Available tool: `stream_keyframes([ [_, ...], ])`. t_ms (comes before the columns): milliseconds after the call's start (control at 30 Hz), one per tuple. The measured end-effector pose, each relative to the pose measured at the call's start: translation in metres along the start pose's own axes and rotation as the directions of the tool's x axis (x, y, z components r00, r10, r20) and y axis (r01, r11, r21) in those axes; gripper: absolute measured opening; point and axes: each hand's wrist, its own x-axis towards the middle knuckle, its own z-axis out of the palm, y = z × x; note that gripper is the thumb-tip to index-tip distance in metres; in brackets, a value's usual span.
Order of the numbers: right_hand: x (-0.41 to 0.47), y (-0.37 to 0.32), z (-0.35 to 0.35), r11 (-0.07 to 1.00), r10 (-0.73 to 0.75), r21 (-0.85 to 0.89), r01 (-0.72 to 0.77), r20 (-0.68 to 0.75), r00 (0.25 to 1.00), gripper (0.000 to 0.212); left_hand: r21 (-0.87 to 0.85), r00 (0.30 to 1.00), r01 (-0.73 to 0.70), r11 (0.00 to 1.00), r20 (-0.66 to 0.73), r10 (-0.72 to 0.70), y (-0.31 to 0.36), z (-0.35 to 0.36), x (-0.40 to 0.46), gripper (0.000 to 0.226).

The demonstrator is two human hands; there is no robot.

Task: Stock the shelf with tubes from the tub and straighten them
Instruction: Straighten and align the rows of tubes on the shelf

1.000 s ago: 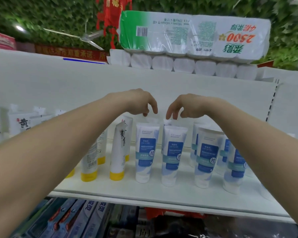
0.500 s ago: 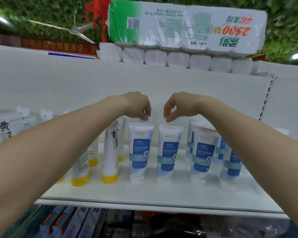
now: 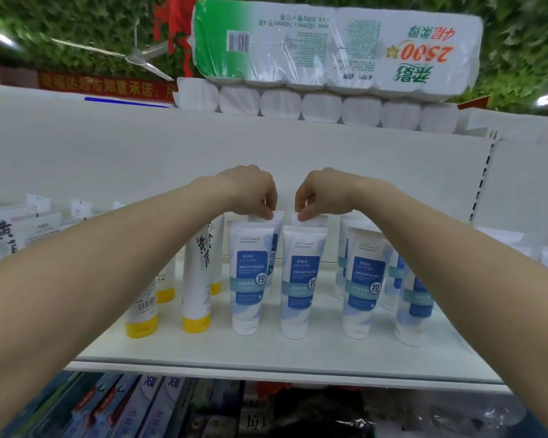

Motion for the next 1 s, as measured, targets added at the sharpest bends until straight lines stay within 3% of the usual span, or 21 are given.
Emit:
stream_keyframes([
  [400, -0.005, -0.002, -0.005, 0.999, -0.021, 0.042, 0.021, -0.005, 1.000, 0.013, -0.050, 0.999, 0.038, 0.998, 0.000, -0.038, -0.007, -0.006, -0.012, 0.018],
  [833, -0.011, -0.090, -0.015, 0.982, -0.149, 0.049, 0.180, -0.371, 0.916, 0.016, -0.040, 0.960, 0.098, 0.994, -0.258, -0.105, -0.085, -0.037, -0.110, 0.017],
  [1000, 0.003, -0.141, 0.008, 0.985, -0.172, -0.061, 0.161, -0.367, 0.914, 0.018, -0.026, 0.970, 0.093, 0.995, -0.225, -0.096, -0.126, -0.030, -0.142, 0.017],
])
